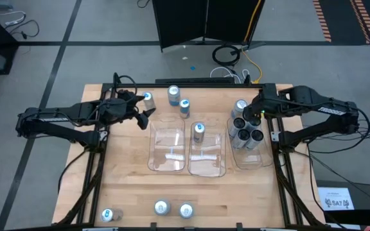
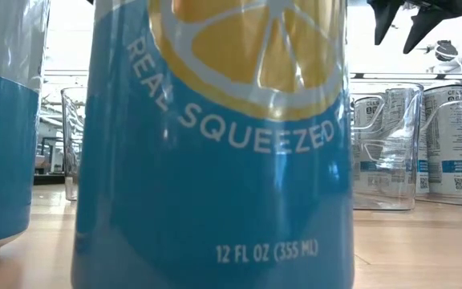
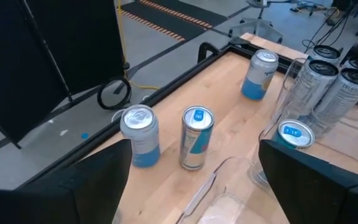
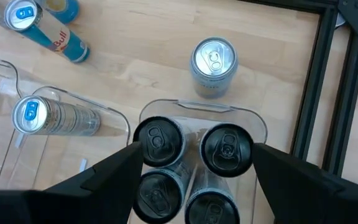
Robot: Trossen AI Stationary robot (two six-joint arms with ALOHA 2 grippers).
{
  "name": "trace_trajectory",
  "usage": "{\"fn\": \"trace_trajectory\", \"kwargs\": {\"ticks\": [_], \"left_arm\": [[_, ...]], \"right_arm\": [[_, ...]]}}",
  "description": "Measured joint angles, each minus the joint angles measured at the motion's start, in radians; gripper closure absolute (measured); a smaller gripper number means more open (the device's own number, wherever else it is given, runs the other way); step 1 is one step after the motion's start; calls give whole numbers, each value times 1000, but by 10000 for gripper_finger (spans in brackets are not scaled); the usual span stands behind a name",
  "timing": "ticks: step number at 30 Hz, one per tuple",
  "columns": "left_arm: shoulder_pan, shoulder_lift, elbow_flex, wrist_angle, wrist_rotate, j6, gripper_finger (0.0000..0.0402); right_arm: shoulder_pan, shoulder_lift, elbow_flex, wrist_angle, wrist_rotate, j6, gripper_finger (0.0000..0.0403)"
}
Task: Sort soda cans
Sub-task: Put the top right blue soda can into the middle transparent bin
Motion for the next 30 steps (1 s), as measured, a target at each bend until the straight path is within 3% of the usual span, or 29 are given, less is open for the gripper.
{"fn": "trace_trajectory", "kwargs": {"ticks": [3,8,14,19,23,30], "left_arm": [[0,0,0,26,9,-52,43],[46,17,2,122,111,-39,43],[117,205,131,116,223,92,43],[163,440,363,26,275,236,43],[210,618,599,-33,385,334,43],[243,886,967,-28,508,450,43]], "right_arm": [[0,0,0,0,0,0,108],[0,0,0,1,45,-5,108],[0,1,0,1,121,-20,108],[0,1,0,1,126,-38,108],[0,1,0,1,127,-38,108],[0,1,0,0,127,-46,108]]}}
